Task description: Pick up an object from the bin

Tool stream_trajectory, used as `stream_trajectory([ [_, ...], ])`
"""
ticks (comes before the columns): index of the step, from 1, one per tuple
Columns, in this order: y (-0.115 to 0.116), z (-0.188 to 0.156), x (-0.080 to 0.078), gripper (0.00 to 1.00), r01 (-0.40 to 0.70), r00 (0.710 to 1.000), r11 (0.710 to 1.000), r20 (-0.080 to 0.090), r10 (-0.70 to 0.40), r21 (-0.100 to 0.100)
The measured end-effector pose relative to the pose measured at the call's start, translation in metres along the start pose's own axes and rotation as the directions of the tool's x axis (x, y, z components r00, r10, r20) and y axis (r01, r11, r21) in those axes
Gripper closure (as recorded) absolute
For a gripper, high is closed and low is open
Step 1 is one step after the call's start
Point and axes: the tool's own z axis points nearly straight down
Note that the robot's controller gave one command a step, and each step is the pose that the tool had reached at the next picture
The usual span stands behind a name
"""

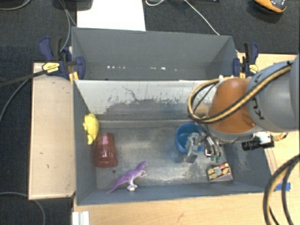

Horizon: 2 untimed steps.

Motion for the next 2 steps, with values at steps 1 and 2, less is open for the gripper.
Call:
stream_trajectory([
  [1,0.0016,-0.0053,0.0019,1.0,-0.013,1.0,1.0,0.0,0.013,0.0],
  [2,-0.002,0.001,0.0013,1.0,-0.023,1.0,1.0,0.001,0.023,0.0],
])
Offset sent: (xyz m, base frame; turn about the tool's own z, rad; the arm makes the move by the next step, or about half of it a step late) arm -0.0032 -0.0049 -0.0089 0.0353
